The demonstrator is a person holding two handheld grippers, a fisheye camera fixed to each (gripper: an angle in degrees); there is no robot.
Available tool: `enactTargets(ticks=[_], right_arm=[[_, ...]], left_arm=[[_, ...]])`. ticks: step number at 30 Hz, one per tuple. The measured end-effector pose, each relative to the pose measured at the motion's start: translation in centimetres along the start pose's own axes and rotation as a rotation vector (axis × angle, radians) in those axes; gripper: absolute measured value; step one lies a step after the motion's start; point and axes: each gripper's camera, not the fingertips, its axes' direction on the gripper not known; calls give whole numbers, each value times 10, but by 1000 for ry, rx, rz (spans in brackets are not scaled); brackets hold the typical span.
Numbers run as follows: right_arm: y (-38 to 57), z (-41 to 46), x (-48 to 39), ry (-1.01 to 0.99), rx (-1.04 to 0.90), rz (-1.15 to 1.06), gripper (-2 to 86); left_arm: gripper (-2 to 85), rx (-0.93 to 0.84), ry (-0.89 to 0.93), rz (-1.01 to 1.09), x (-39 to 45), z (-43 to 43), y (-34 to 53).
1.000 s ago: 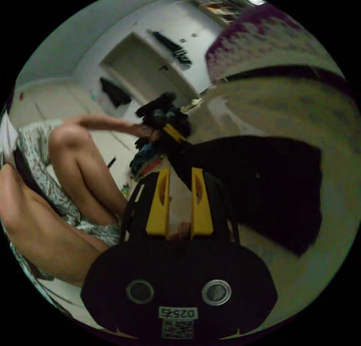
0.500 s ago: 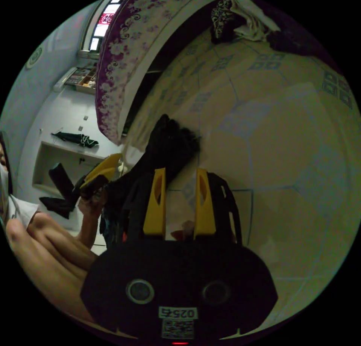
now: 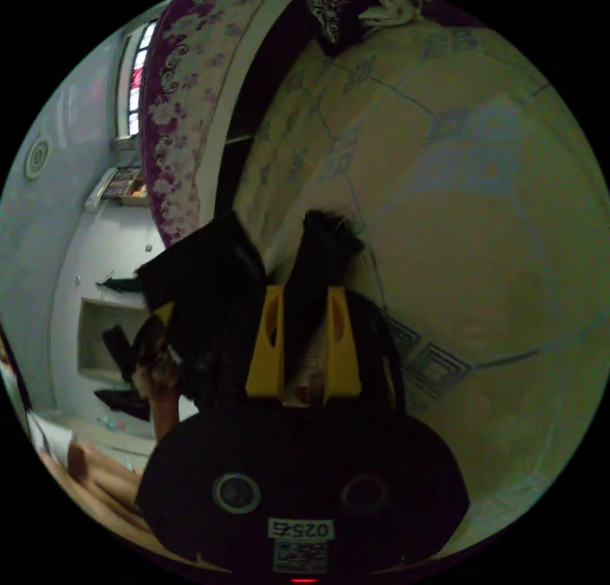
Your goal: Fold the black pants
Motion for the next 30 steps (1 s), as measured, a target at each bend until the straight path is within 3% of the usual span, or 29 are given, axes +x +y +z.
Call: enactTargets(ticks=[2, 6, 9, 11, 14, 19, 21, 24, 26, 28, 30], right_arm=[[-17, 16, -10, 7, -17, 52, 12], [-42, -17, -52, -84, 64, -29, -4], [-40, -112, -106, -57, 235, -208, -6], [-25, -196, -142, 19, 335, -327, -6], [-1, -276, -172, 202, 435, -428, -5], [11, -323, -171, 353, 488, -412, 1], [2, -312, -156, 427, 423, -405, 5], [-17, -265, -111, 588, 191, -320, 13], [-19, -232, -63, 643, 14, -206, 20], [-12, -223, -42, 723, -23, -122, 24], [4, -230, -44, 765, 55, -94, 39]], left_arm=[[8, 90, -16, -13, 5, -79, -20], [7, 276, -21, -116, -7, -221, -53], [7, 510, -29, -188, -10, -363, -56], [7, 614, -189, -272, -3, -456, -39], [7, 686, -214, -378, -10, -519, -2], [12, 709, -78, -725, -68, -501, 84], [12, 696, -32, -792, -91, -466, 115], [13, 525, 8, -898, -123, -391, 148], [20, 511, 71, -974, -137, -350, 179], [20, 603, 117, -1048, -140, -345, 207], [19, 552, 48, -1053, -139, -346, 217]])
